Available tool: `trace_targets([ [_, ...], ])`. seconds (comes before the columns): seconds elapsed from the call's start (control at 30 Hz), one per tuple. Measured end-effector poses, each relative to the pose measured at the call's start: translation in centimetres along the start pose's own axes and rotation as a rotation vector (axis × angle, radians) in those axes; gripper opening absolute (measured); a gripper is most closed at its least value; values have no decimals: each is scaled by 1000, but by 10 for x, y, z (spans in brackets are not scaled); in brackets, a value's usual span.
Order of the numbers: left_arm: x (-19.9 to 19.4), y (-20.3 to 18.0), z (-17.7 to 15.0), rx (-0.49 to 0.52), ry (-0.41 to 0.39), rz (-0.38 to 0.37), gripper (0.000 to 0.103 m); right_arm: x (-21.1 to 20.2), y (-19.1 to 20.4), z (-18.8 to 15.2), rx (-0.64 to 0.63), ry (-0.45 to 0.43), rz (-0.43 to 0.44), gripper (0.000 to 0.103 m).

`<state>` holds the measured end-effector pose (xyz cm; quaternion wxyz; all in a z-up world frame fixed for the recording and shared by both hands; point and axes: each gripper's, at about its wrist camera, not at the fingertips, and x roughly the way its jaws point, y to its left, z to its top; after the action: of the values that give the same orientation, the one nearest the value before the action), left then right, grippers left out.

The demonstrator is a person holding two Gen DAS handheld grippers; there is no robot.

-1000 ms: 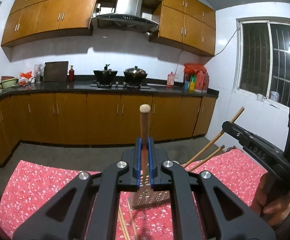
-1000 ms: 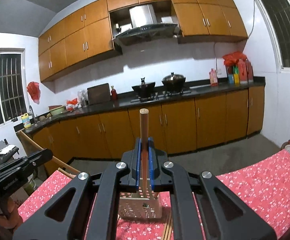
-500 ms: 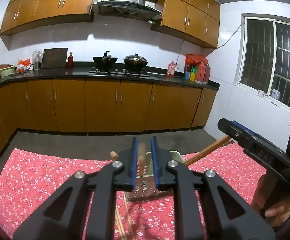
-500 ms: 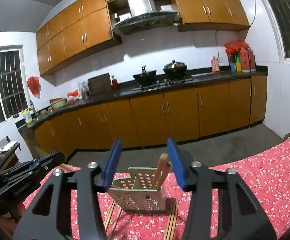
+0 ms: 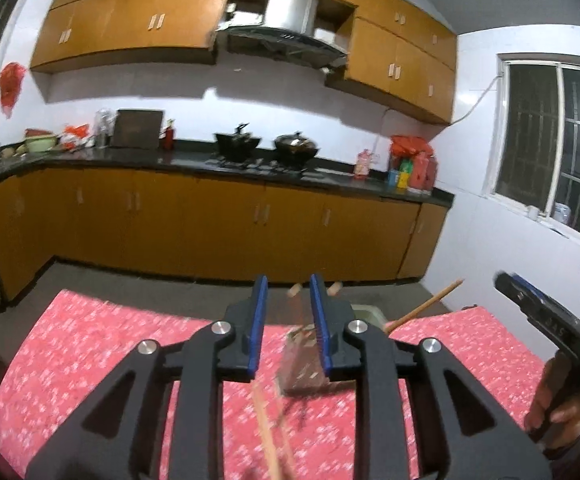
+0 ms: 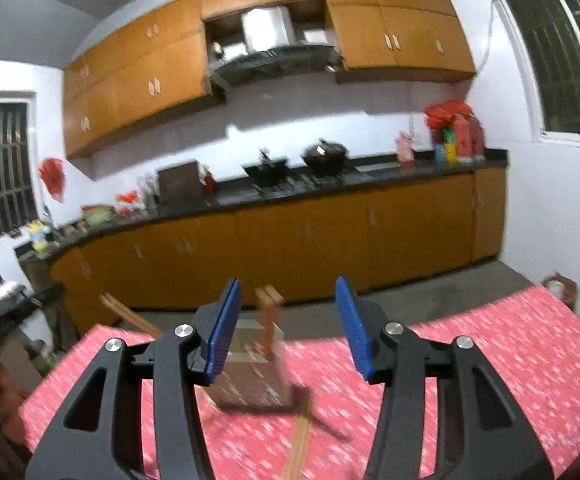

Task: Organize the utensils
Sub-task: 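Lower the left tool onto another chopstick while the right tool grasps a chopstick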

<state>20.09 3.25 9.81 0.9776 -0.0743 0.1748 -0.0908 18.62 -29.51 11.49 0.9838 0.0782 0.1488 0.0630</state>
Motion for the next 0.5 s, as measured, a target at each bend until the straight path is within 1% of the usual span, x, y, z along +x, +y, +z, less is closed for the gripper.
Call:
trace_targets([
  [0.03,-2,5,-7,-2,14,17,24,4,-9,-13,10,45,-27,50],
  [0.1,0,15,-24,1,53,56,25,13,-23,-32,40,121,-45,50],
  [0.13,4,21,-36,-1,89,77,26,20,-29,-43,58,169,-50,48],
  [0.17,7,25,-42,-6,114,86,26,29,-36,-59,81,233,-57,45],
  [0.2,15,32,-57,-19,166,102,26,37,-39,-72,96,289,-60,37],
  [0.23,19,37,-67,-28,198,107,26,47,-42,-90,107,359,-55,31],
  [0.33,33,45,-98,-41,297,117,26,63,-38,-125,110,475,-30,22],
  [0.37,37,45,-108,-44,327,116,26,69,-34,-139,109,519,-13,21],
  [0.5,47,45,-133,-59,401,86,26,74,-22,-168,99,591,27,19],
])
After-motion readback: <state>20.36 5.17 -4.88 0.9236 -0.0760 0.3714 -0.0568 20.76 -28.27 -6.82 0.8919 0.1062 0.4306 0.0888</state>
